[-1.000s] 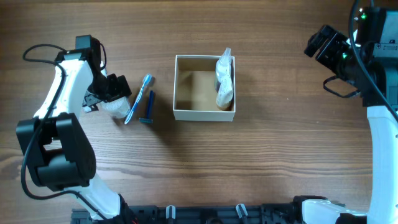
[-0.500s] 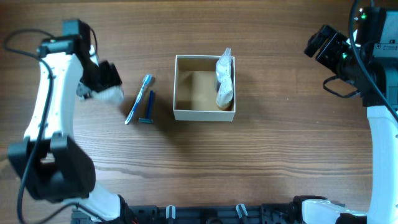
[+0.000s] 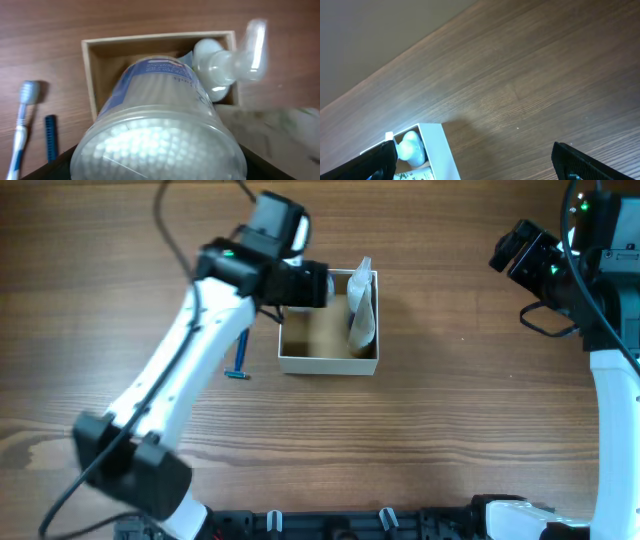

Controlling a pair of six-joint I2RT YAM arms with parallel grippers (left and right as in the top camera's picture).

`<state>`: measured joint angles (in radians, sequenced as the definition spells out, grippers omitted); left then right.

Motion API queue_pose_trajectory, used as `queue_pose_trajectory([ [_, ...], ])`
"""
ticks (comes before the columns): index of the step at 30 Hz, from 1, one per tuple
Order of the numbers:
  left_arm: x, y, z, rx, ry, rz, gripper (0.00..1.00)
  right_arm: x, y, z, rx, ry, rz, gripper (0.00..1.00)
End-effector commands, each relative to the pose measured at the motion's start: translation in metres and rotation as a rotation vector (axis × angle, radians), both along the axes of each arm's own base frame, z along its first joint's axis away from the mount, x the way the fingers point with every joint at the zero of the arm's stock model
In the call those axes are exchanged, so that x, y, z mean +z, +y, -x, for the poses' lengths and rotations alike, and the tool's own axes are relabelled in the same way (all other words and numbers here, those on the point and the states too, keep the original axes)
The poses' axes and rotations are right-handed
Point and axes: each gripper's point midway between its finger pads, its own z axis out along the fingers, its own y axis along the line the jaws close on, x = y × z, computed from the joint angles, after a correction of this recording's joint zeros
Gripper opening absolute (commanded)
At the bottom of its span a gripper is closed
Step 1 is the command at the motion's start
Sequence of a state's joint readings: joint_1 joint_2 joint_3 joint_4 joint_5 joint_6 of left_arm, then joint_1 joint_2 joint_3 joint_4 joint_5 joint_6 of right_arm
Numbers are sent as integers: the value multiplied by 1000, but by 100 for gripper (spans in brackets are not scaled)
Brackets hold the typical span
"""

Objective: Pack container
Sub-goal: 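Carry the swab tub right and set it in the box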

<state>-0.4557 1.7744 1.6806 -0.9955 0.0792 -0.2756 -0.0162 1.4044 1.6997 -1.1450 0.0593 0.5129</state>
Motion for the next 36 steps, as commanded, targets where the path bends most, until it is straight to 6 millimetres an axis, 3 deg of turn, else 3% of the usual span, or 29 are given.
queue_pose_trajectory([
  [1, -49, -9, -13, 53, 77, -54, 78, 0, 3, -1, 0, -4, -14, 100],
  [5, -91, -26, -21, 37, 145, -29, 79, 0, 3, -1, 0, -4, -14, 100],
  [8, -97, -37, -24, 15, 154, 19, 88, 0, 3, -1, 0, -4, -14, 100],
  [10, -93, -38, -24, 14, 147, 24, 95, 0, 3, -1, 0, -4, -14, 100],
  [12, -84, -34, -23, 19, 140, 28, 95, 0, 3, -1, 0, -4, -14, 100],
  [16, -45, -22, -14, 31, 117, 65, 96, 0, 3, -1, 0, -4, -15, 100],
  [17, -34, -16, -10, 38, 110, 69, 96, 0, 3, -1, 0, -4, -14, 100],
  [18, -14, -1, -5, 61, 90, 69, 97, 0, 3, -1, 0, -4, -15, 100],
  [20, 7, 35, 0, 136, 54, 19, 99, 0, 3, -1, 0, -4, -15, 100],
  [21, 19, 74, 1, 225, 26, -56, 100, 0, 3, -1, 0, -4, -15, 100],
  [23, 21, 116, 5, 291, 32, -148, 100, 0, 3, -1, 0, -4, -14, 100],
  [25, 8, 145, 12, 268, 103, -195, 100, 0, 3, -1, 0, -4, -15, 100],
  [29, -53, 175, 12, 235, 247, -216, 96, 0, 3, -1, 0, -4, -15, 100],
  [34, -121, 181, 7, 118, 365, -254, 75, 0, 3, -1, 0, -4, -14, 100],
  [36, -137, 181, 5, 108, 390, -259, 73, 0, 3, -1, 0, -4, -15, 100],
])
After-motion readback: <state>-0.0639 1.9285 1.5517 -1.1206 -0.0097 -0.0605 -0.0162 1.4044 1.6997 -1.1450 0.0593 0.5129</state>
